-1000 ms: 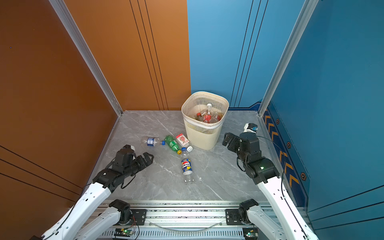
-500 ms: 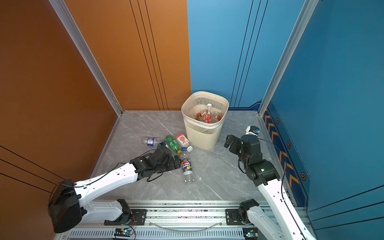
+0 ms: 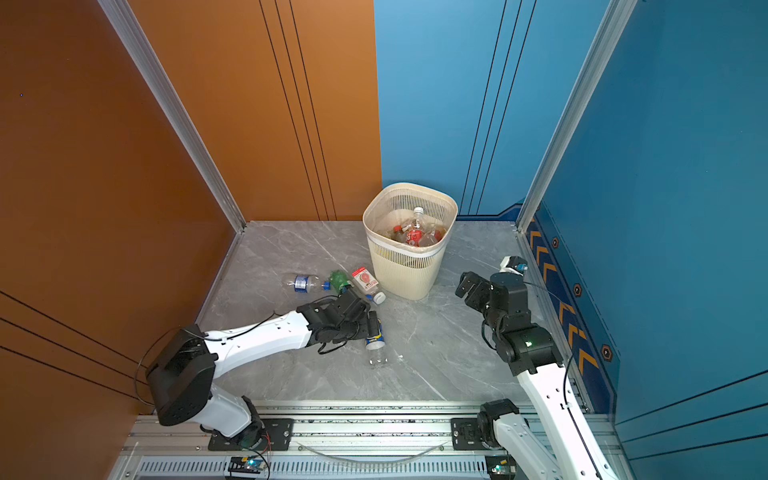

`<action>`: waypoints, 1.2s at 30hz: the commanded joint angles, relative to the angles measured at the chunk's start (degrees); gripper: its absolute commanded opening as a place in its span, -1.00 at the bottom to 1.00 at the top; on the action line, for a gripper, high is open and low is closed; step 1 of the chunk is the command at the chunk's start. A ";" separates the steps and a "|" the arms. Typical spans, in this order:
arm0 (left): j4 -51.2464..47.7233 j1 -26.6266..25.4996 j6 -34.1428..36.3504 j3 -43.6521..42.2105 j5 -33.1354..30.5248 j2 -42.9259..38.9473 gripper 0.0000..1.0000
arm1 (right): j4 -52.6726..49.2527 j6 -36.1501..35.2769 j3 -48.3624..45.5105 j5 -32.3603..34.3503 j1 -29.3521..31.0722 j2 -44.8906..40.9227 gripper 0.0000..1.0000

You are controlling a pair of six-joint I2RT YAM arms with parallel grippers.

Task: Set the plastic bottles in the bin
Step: 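Withdraw the right arm while the left gripper reaches and grasps the Pepsi bottle, then lift the Pepsi bottle with the left gripper and carry it over the bin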

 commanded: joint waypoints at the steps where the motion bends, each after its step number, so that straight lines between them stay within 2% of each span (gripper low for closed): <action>1: -0.15 -0.83 0.68 3.38 2.09 2.84 0.92 | -0.27 0.14 -1.09 -1.55 -1.00 -1.23 0.99; 11: -0.17 -0.70 0.08 4.80 5.52 9.00 0.75 | 0.29 0.21 -2.50 -4.37 -3.81 -1.69 0.99; 18: -0.19 -0.67 -0.02 4.91 6.33 9.97 0.35 | 0.89 0.49 -2.95 -5.38 -4.80 -1.39 0.99; 20: -0.17 -0.64 -0.09 4.66 6.50 9.45 0.30 | 1.17 0.66 -3.03 -5.67 -4.83 -1.32 0.99; 29: -1.69 -0.67 -0.12 1.02 5.19 0.50 0.10 | 2.31 1.36 -3.25 -6.05 -5.03 -0.79 0.99; 36: -4.96 -0.67 1.37 -3.36 0.64 -13.72 0.09 | 3.44 2.22 -3.25 -6.83 -5.10 0.03 0.99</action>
